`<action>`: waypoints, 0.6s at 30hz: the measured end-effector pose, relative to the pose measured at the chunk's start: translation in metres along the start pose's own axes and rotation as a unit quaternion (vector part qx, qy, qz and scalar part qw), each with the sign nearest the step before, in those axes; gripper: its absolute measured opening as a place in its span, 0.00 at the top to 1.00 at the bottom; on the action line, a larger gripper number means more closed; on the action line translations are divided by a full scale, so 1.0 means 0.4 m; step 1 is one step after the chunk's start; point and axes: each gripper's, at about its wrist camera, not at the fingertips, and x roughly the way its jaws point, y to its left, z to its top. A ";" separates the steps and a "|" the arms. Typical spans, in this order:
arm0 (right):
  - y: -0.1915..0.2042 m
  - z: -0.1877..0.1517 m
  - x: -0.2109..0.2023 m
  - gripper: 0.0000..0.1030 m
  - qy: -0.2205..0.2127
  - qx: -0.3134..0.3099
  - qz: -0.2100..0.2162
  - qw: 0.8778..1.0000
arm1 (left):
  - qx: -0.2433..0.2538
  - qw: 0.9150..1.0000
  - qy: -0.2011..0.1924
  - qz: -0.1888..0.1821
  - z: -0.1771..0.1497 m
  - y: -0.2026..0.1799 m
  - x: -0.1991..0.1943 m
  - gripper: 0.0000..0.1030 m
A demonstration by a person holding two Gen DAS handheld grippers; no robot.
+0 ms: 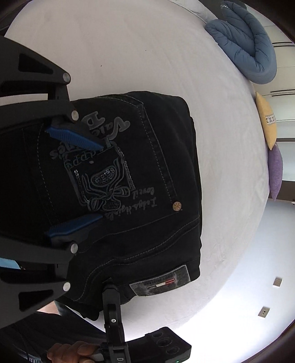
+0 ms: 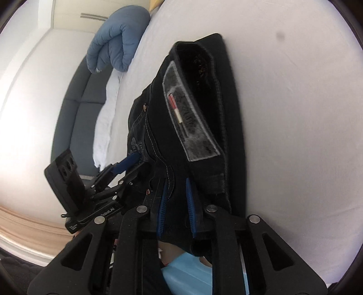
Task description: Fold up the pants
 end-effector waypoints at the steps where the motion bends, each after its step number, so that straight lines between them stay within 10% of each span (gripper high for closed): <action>1: 0.000 -0.005 -0.007 0.86 -0.002 -0.002 0.000 1.000 | 0.000 1.000 0.000 -0.001 -0.001 0.001 0.001 0.41; 11: 0.072 -0.020 -0.174 0.82 -0.080 -0.022 -0.050 0.995 | -0.006 1.000 -0.009 -0.002 0.012 -0.002 -0.019 0.41; 18: 0.127 0.028 -0.143 0.82 -0.053 -0.064 -0.049 0.995 | -0.012 0.999 -0.040 0.013 0.090 0.048 -0.056 0.41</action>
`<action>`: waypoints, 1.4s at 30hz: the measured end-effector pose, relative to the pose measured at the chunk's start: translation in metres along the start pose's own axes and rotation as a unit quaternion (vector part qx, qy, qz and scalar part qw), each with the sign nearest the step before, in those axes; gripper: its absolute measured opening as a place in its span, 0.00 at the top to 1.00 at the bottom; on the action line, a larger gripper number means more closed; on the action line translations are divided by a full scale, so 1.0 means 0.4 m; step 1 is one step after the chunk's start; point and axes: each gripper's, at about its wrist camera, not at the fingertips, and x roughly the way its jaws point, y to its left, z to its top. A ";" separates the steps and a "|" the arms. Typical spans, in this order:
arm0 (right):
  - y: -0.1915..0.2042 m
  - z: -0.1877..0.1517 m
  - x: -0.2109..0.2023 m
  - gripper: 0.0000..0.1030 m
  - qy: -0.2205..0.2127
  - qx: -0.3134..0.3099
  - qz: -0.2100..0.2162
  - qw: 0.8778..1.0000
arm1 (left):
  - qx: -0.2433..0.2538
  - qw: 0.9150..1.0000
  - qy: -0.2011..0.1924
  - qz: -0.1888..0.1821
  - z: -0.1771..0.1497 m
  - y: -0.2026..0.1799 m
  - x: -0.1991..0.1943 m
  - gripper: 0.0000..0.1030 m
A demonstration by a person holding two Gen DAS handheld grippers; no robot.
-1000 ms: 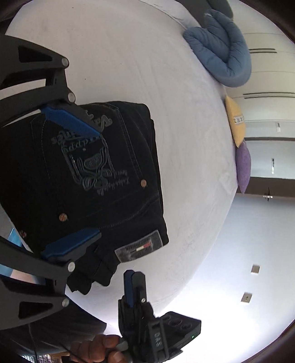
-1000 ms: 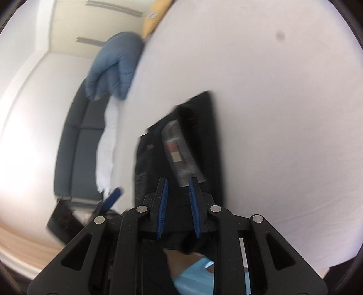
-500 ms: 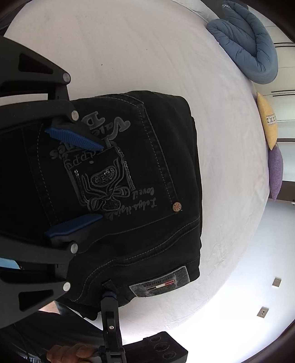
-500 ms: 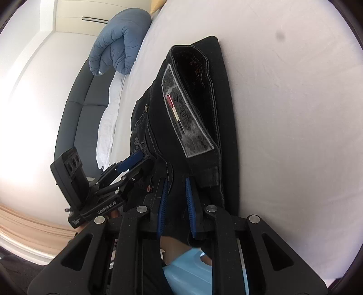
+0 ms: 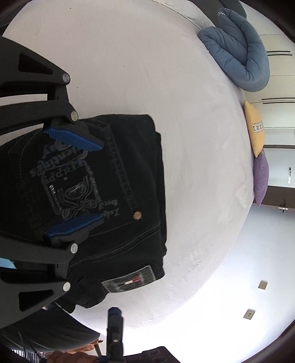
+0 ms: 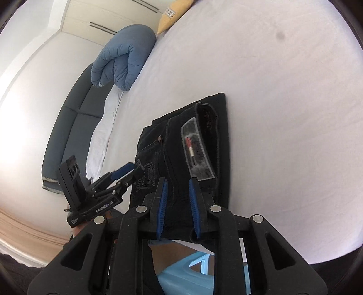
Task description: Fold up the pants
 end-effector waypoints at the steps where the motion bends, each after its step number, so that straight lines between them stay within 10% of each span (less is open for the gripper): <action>1: 0.012 0.003 0.019 0.82 0.011 -0.010 -0.006 1.000 | -0.002 1.000 0.002 0.003 0.013 0.009 0.011 0.41; 6: -0.032 -0.012 0.120 0.82 0.054 0.001 -0.047 0.997 | -0.006 0.999 0.041 0.007 0.011 0.041 0.115 0.41; 17: -0.024 -0.042 0.077 0.82 0.033 -0.017 -0.040 0.999 | 0.061 0.997 -0.002 0.051 -0.161 -0.046 -0.004 0.40; 26: -0.052 -0.098 0.044 0.82 0.000 0.004 -0.018 1.000 | 0.018 0.999 -0.026 0.014 -0.206 -0.003 -0.001 0.38; 28: -0.027 -0.091 -0.008 0.65 -0.027 -0.006 -0.019 0.999 | 0.018 1.000 -0.020 0.011 -0.187 -0.002 -0.028 0.38; 30: -0.018 -0.081 -0.060 0.02 -0.067 -0.002 -0.011 0.998 | 0.016 0.999 -0.045 0.014 -0.184 0.004 -0.078 0.21; 32: -0.032 -0.066 -0.106 0.00 -0.103 -0.003 -0.012 0.995 | 0.005 0.997 -0.074 0.027 -0.185 0.027 -0.118 0.01; 37: -0.101 -0.006 -0.050 0.02 -0.041 0.033 -0.024 0.998 | -0.053 0.998 -0.046 0.001 -0.161 0.112 -0.072 0.00; 42: -0.141 0.031 0.057 0.16 0.009 0.066 -0.042 0.997 | -0.123 0.987 0.032 -0.099 -0.152 0.179 0.037 0.01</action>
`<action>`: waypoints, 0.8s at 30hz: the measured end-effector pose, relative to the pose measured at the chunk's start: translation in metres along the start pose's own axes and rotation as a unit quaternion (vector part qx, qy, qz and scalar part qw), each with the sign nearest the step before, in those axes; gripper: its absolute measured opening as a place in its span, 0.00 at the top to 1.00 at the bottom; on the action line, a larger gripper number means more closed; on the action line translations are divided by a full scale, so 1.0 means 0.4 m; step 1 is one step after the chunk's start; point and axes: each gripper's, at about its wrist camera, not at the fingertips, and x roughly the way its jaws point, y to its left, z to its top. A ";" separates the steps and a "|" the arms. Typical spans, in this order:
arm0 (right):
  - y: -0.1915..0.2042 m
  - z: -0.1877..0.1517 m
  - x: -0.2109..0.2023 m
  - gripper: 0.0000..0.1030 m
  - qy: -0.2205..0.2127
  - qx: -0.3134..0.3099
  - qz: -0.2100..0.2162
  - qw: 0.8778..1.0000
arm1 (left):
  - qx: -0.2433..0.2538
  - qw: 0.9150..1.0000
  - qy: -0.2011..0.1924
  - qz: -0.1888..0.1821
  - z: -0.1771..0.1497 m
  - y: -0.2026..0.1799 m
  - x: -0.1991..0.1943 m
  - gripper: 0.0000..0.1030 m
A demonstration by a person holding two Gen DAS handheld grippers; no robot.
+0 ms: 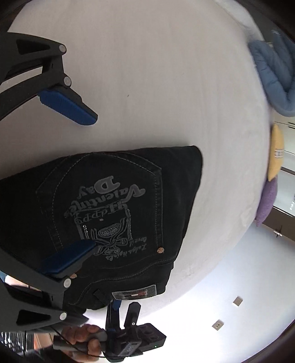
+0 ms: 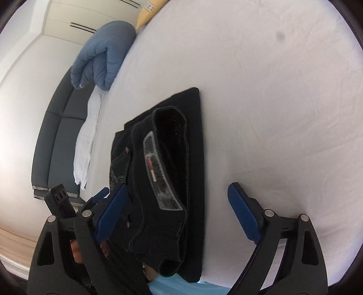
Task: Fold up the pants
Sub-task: 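Open both tools and release the folded jeans stack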
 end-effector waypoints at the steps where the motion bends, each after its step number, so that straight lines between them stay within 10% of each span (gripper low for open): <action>1: 0.002 0.012 0.007 0.16 0.002 0.007 0.010 1.000 | -0.015 1.000 0.010 -0.016 0.008 0.012 0.018 0.01; 7: 0.009 0.045 0.080 0.59 0.050 0.001 -0.001 0.999 | 0.006 0.998 0.058 -0.028 0.061 -0.024 0.080 0.03; 12: 0.032 0.049 0.097 0.78 0.043 -0.018 -0.012 0.999 | -0.003 0.997 0.074 -0.016 0.104 -0.042 0.096 0.43; 17: 0.142 0.052 0.043 0.86 0.025 -0.091 -0.031 0.995 | -0.040 0.997 0.064 -0.019 0.143 -0.034 0.074 0.80; 24: 0.278 0.198 -0.059 0.86 -0.012 -0.155 0.007 0.988 | -0.022 0.999 -0.009 -0.028 0.324 -0.092 -0.011 0.83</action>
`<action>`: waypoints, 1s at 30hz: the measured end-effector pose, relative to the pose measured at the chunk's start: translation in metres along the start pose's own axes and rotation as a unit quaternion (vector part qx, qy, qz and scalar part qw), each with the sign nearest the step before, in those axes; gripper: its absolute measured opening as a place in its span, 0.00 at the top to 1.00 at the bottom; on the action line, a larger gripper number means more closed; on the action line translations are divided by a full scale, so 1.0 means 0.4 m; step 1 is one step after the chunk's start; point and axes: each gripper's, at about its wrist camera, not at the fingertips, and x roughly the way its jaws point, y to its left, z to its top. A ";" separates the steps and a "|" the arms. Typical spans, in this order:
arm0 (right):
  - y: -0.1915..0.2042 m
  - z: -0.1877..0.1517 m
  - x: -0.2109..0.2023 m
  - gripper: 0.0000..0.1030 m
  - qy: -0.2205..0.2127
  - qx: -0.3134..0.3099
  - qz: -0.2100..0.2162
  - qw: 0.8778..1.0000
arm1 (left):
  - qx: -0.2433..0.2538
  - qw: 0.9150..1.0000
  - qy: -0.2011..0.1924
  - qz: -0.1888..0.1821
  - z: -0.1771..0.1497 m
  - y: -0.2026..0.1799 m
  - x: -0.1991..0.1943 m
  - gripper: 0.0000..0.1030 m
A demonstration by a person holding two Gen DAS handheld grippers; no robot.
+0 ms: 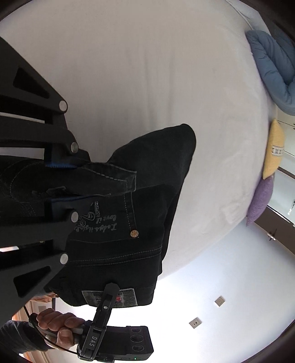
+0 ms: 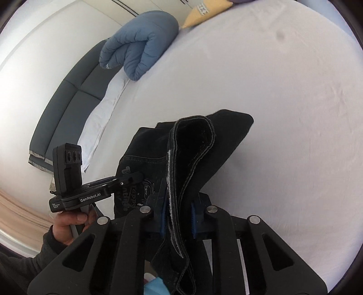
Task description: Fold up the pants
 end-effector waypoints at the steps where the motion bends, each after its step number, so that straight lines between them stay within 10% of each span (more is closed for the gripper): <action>1: -0.012 0.042 -0.010 0.86 -0.007 0.001 0.000 1.000 | 0.003 1.000 -0.009 -0.001 0.044 -0.006 0.002 0.83; 11: -0.311 0.289 0.065 0.84 0.000 0.077 -0.040 0.996 | 0.033 0.999 0.022 0.004 0.290 -0.010 0.289 0.80; 14: -0.446 0.243 0.112 0.73 0.015 0.141 -0.068 0.988 | 0.007 0.999 0.033 0.039 0.266 0.020 0.390 0.43; 17: -0.494 0.200 0.076 0.51 -0.028 0.178 -0.013 0.983 | -0.024 0.999 0.009 0.023 0.238 0.032 0.378 0.28; 21: -0.410 0.158 -0.075 0.29 -0.125 0.108 -0.099 0.981 | 0.012 0.994 -0.085 0.065 0.209 -0.011 0.236 0.05; 25: -0.237 0.134 -0.221 0.28 -0.219 0.013 -0.173 0.960 | 0.067 0.962 -0.233 0.127 0.167 -0.114 0.035 0.00; 30: 0.065 0.065 -0.421 0.05 -0.389 -0.142 -0.247 0.876 | 0.119 0.888 -0.388 0.216 0.103 -0.270 -0.199 0.00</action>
